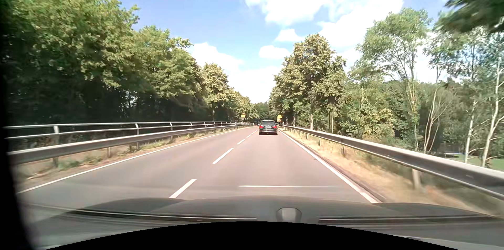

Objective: Follow the waypoints while adhering to traffic rules and regulations

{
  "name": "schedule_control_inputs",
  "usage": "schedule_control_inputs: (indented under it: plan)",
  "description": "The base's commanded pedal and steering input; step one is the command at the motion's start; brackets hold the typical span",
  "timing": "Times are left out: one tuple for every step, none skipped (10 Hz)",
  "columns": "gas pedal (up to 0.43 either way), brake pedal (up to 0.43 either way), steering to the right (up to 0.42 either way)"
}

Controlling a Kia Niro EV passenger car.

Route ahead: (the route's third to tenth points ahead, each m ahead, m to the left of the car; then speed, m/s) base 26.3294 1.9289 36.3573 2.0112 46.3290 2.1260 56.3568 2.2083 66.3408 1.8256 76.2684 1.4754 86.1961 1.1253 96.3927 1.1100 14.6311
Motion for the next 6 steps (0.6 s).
schedule_control_inputs:
  plan:
    - [0.138,0.006,0.004]
    - [0.138,0.006,0.005]
    - [0.138,0.006,0.004]
    - [0.138,0.006,0.004]
    - [0.138,0.006,0.004]
    - [0.138,0.006,0.004]
